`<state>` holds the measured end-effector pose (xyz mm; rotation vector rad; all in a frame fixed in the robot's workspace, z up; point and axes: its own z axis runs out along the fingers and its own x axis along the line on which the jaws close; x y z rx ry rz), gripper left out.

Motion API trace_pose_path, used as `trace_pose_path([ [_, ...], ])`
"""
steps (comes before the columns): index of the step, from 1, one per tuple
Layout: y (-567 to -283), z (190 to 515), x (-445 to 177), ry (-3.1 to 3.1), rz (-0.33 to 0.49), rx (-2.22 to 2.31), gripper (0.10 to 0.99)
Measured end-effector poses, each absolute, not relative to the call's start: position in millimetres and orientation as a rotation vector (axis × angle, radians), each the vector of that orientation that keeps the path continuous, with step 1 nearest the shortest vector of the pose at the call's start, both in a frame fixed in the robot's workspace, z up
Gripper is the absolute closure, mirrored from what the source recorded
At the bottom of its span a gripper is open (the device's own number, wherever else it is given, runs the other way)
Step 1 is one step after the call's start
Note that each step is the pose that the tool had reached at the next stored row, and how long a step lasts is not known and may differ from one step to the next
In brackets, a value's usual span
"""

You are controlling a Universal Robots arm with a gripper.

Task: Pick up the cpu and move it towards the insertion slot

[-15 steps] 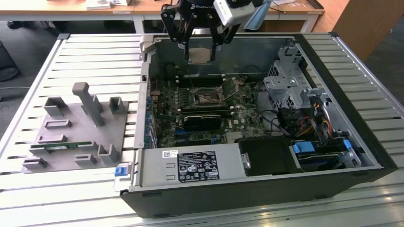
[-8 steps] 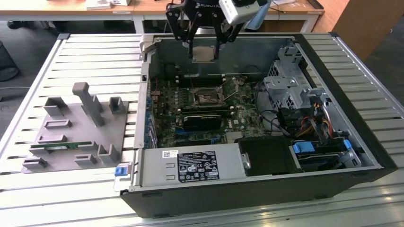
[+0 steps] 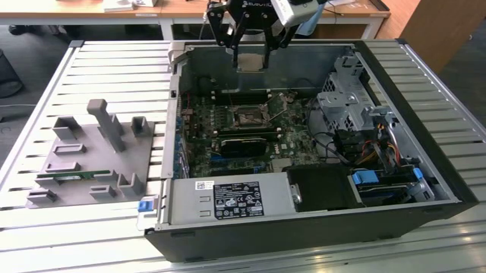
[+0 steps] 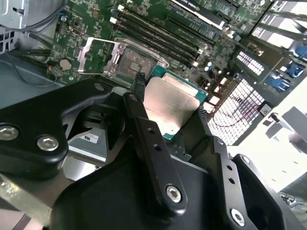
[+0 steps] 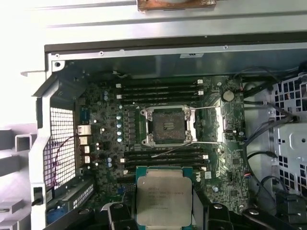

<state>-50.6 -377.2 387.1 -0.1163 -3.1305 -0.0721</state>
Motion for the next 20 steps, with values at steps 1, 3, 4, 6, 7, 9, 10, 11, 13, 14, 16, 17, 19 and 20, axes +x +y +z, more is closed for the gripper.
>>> trace_pose_path([
  [1,-375.9,387.1,-49.8,-3.131,-0.072,-0.116,0.537],
  [3,-372.4,387.1,-48.6,-3.131,-0.072,-0.116,0.537],
  [4,-370.3,387.1,-48.1,-3.131,-0.072,-0.116,0.537],
  [6,-365.2,386.9,-47.2,-3.131,-0.072,-0.116,0.537],
  [7,-362.6,386.9,-46.8,-3.131,-0.072,-0.116,0.537],
  [9,-357.3,386.8,-46.2,-3.131,-0.072,-0.115,0.537],
  [10,-355.2,386.7,-45.8,-3.131,-0.072,-0.115,0.537],
  [11,-353.7,386.7,-45.4,-3.131,-0.072,-0.114,0.537],
  [13,-350.2,386.5,-44.7,-3.131,-0.072,-0.112,0.537],
  [14,-348.5,386.4,-44.4,-3.131,-0.072,-0.111,0.537],
  [16,-344.8,385.8,-44.1,-3.131,-0.072,-0.107,0.537],
  [17,-342.9,385.6,-44.0,-3.131,-0.072,-0.105,0.537],
  [19,-338.8,385.2,-43.9,-3.131,-0.072,-0.101,0.537],
  [20,-336.8,385.0,-43.9,-3.131,-0.072,-0.099,0.537],
])
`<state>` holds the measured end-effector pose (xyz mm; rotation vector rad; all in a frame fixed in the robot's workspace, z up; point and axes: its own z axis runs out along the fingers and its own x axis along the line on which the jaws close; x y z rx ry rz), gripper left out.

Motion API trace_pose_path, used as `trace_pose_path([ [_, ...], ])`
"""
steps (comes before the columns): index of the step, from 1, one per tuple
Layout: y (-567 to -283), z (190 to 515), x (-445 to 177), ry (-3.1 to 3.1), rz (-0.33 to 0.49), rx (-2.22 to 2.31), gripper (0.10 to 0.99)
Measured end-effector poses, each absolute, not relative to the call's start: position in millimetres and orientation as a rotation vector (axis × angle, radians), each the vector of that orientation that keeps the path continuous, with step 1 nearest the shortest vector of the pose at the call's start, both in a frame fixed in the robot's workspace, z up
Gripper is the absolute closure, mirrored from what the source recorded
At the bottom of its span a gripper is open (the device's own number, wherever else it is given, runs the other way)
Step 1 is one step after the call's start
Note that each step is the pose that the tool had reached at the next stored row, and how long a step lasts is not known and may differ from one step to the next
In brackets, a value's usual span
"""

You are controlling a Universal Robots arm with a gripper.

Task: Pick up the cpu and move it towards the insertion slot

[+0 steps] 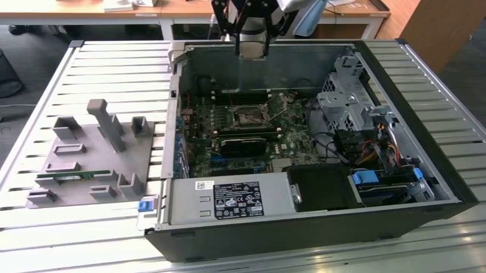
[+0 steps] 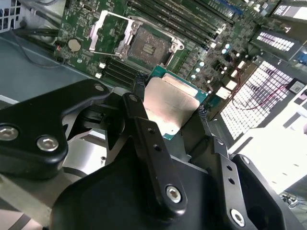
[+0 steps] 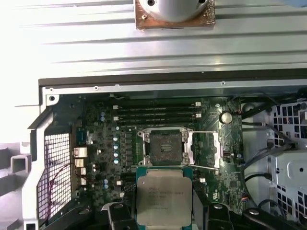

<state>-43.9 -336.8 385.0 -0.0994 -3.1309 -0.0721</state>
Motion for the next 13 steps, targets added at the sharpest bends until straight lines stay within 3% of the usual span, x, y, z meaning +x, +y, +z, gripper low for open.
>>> trace_pose_path([
  [13,-316.1,381.9,-40.9,-3.131,-0.073,-0.078,0.537],
])
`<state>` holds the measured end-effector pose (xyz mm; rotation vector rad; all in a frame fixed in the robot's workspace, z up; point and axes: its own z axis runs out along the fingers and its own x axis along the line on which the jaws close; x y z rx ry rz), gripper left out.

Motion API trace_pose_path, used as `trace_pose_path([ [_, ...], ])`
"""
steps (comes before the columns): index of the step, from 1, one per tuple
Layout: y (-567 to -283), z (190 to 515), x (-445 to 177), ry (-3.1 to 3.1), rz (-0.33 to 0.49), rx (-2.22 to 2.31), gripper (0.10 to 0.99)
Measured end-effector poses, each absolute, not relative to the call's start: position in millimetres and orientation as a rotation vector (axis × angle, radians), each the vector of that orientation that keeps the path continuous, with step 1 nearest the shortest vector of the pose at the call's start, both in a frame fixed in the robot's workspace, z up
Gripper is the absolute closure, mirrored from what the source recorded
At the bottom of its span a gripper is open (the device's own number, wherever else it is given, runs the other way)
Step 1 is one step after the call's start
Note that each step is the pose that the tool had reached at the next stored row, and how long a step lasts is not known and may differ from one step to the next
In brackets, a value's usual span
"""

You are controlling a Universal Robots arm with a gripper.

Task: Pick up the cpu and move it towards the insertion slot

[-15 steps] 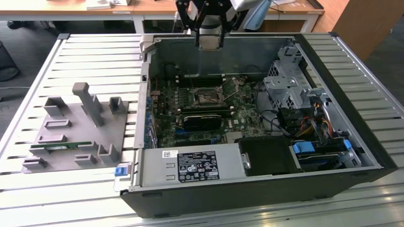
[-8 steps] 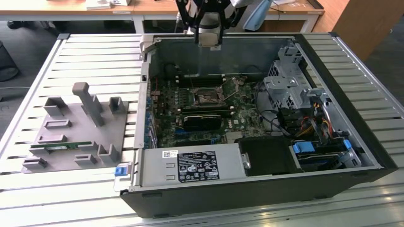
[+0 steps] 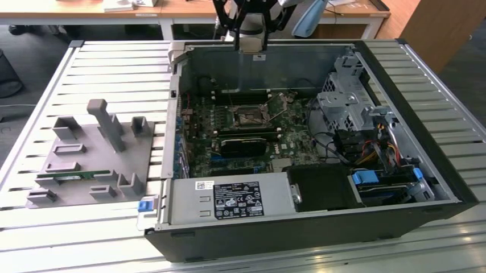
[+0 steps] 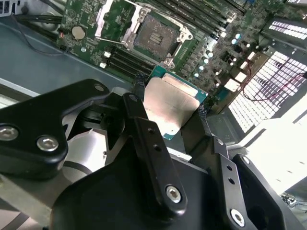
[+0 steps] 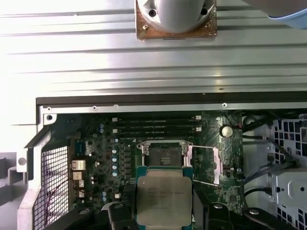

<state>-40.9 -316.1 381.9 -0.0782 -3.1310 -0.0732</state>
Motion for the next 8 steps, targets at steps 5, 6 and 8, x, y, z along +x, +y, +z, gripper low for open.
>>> trace_pose_path([
  [5,-309.1,381.2,-34.3,-3.131,-0.073,-0.078,0.537],
  [6,-308.0,381.0,-33.4,-3.131,-0.073,-0.078,0.537],
  [8,-306.1,380.5,-31.8,-3.131,-0.073,-0.078,0.537],
])
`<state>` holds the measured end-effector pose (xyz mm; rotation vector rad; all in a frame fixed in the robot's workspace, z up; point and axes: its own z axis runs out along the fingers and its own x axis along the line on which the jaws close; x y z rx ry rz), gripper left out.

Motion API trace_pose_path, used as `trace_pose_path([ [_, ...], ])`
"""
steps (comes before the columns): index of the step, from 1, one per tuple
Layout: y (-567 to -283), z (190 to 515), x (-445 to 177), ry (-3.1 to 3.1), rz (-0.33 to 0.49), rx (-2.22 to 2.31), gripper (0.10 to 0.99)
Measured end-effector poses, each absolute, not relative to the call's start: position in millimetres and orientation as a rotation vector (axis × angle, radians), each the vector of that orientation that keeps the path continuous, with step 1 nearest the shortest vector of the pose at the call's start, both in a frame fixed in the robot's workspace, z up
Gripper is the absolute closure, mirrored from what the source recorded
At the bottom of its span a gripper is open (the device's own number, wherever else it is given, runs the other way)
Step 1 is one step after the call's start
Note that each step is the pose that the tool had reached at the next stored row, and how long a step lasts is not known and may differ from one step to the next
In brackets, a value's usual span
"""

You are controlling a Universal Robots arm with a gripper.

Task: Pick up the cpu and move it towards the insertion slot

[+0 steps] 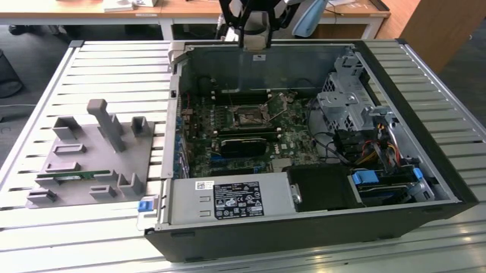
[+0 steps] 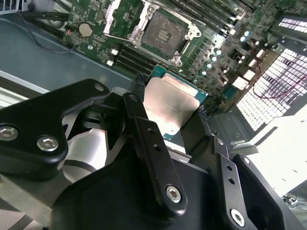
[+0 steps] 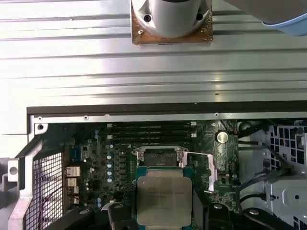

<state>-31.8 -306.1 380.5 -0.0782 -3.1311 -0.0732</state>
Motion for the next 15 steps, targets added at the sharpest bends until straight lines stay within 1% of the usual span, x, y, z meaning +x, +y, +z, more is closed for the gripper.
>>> trace_pose_path([
  [4,-301.3,379.8,-26.1,-3.131,-0.073,-0.078,0.537],
  [15,-300.6,379.1,-18.9,-3.133,-0.073,-0.078,0.537],
])
